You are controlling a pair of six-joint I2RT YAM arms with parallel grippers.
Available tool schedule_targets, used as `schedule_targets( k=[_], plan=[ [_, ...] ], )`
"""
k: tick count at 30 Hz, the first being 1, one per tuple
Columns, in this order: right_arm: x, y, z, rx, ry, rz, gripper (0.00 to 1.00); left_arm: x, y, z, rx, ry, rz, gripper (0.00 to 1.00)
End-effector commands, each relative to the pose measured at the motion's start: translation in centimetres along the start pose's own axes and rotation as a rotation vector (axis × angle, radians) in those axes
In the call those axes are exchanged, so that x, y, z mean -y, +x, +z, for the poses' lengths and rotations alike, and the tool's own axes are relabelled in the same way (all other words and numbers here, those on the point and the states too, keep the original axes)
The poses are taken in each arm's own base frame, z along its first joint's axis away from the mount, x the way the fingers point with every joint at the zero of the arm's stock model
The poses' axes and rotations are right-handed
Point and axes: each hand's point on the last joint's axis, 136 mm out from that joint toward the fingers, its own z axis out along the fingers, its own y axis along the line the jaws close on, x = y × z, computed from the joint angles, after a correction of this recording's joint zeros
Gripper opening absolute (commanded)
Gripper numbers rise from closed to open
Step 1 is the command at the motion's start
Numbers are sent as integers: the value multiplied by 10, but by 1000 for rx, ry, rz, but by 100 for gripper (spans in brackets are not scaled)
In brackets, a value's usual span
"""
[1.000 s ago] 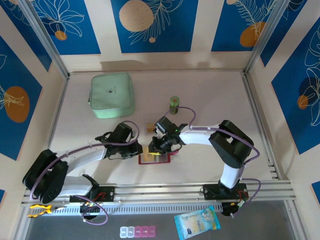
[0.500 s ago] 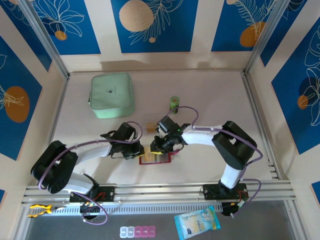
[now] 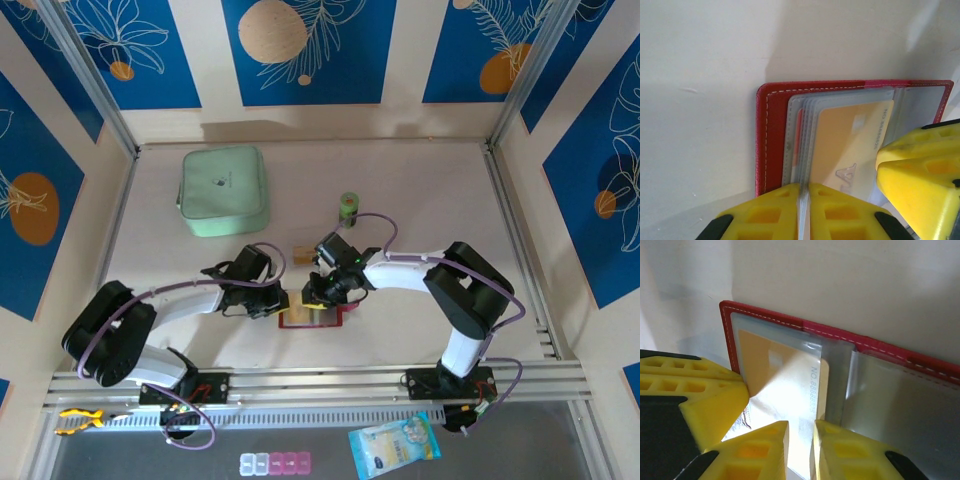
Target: Take the credit cards out of the card holder
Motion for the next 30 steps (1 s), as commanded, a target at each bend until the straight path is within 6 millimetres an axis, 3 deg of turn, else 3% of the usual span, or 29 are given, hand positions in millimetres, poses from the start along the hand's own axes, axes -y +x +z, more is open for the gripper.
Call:
schedule_targets(
  k=[1, 9, 20, 30],
  plan=[
    [9, 9, 8, -47, 7, 20, 21, -18, 8, 6, -31, -48, -9, 12],
    [2, 9, 12, -57, -40, 25, 19, -19, 10, 7, -36, -48, -13, 11],
    [28, 9, 3, -36, 119, 34, 23, -20, 11, 4, -31, -54, -13, 13],
    [18, -1, -10, 5, 142, -35, 23, -24, 14, 4, -34, -56, -18, 13]
  ],
)
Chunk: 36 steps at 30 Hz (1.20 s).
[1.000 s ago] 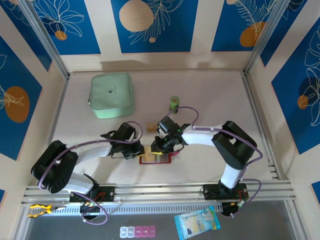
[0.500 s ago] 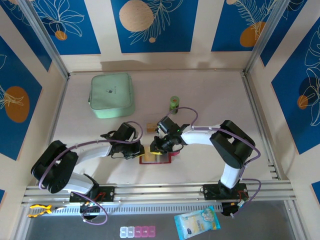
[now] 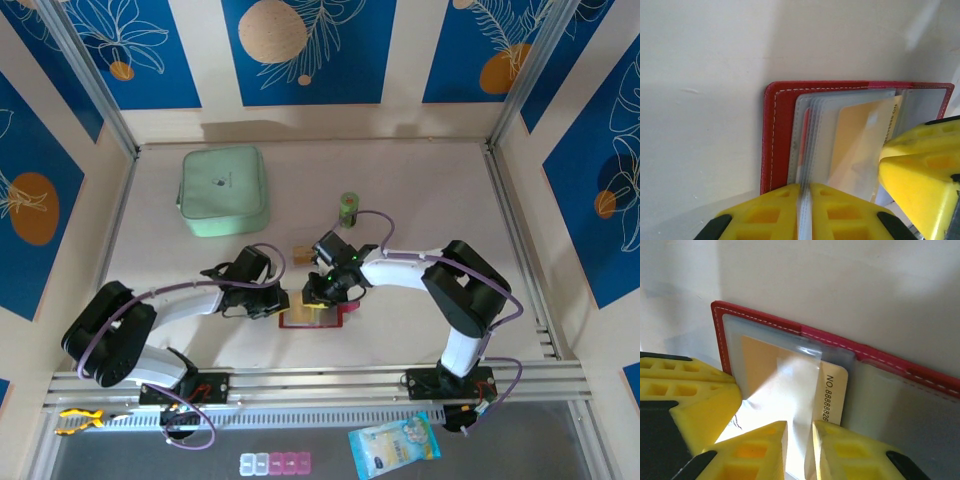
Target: Take the credit cards out of the card holder
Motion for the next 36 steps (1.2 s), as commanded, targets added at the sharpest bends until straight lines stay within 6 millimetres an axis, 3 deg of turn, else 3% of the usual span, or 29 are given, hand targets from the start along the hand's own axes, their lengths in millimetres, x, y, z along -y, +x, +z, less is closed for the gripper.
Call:
schedule_targets(
  k=[1, 10, 18, 22, 28, 36],
  plan=[
    [10, 3, -9, 6, 71, -18, 23, -22, 14, 2, -38, -62, -21, 13],
    [-6, 3, -24, 19, -7, -24, 23, -4, 6, -10, -13, -23, -2, 13],
    [3, 2, -25, 22, -11, 11, 23, 26, -1, -20, -6, 31, 39, 13],
    [1, 2, -22, 11, -34, 9, 24, 35, -1, -16, -14, 53, 48, 13],
    [8, 6, -13, -21, -20, 31, 25, 26, 4, 2, -51, 35, 38, 11],
    [27, 12, -1, -49, 22, 58, 27, -4, 14, 14, -70, -44, 9, 9]
  ],
)
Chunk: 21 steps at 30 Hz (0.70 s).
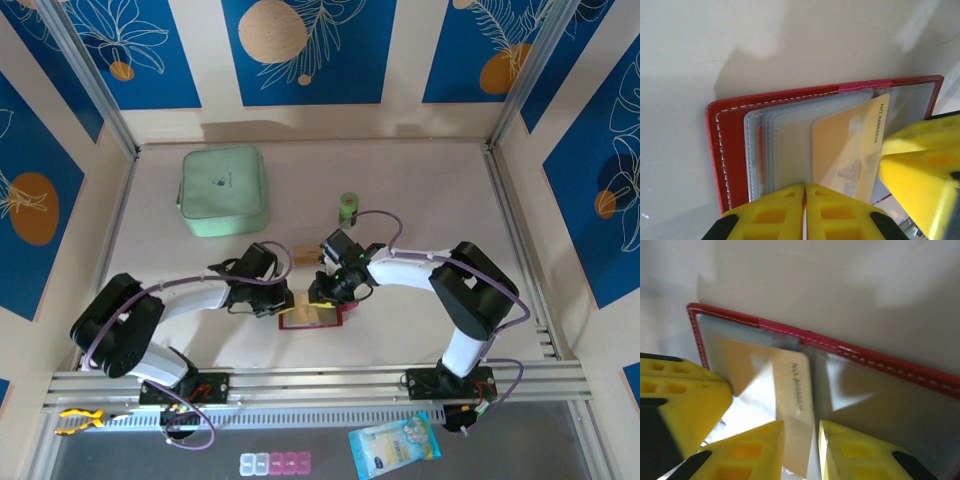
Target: Take the credit cards out of the card holder
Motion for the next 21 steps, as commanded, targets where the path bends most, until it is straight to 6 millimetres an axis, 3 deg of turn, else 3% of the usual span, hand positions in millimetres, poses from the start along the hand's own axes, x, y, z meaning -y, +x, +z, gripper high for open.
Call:
schedule_targets(
  k=[1, 7, 12, 17, 21],
  plan=[
    [16, 9, 7, -35, 33, 35, 28, -22, 12, 6, -26, -63, -17, 9],
    [26, 8, 5, -22, 78, 21, 32, -33, 17, 7, -36, -95, -21, 8],
    [17, 6, 1, -15, 48, -2, 32, -32, 16, 6, -28, -90, -23, 9],
    [-8, 8, -4, -17, -85, -19, 31, -32, 16, 6, -26, -90, -25, 9],
    [-11, 9, -1, -46, -123, 3, 30, -32, 15, 7, -25, -89, -29, 9]
  ],
)
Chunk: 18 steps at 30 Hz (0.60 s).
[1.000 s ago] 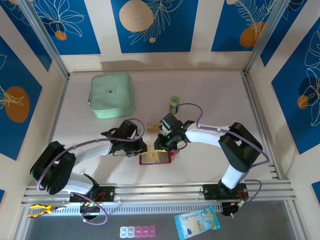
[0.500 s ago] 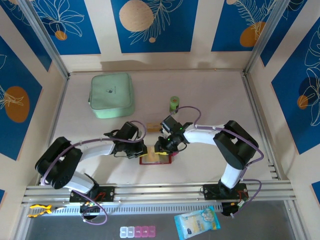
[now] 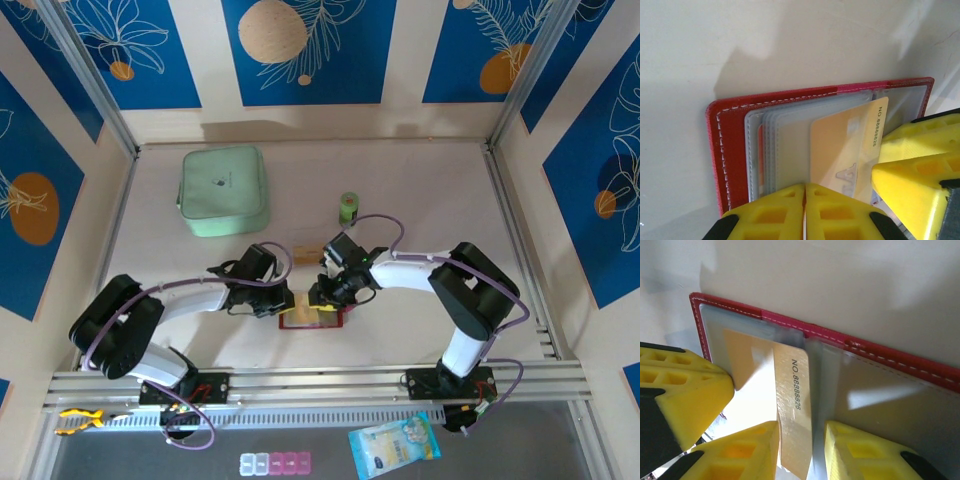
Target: Take the credit cards out of the card holder
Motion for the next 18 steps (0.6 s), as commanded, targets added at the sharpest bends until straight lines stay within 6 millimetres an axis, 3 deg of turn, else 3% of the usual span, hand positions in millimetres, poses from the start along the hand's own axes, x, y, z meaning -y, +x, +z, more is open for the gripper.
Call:
schedule_targets(
  k=[1, 13, 18],
  plan=[
    [-9, 5, 0, -36, -71, 17, 30, -31, 16, 6, -36, -105, -38, 9],
    [-15, 9, -2, -31, -137, 46, 19, -33, 16, 6, -40, -113, -37, 8],
    [-4, 11, -3, -21, -97, 61, 12, -33, 16, 5, -37, -114, -40, 8]
  ],
)
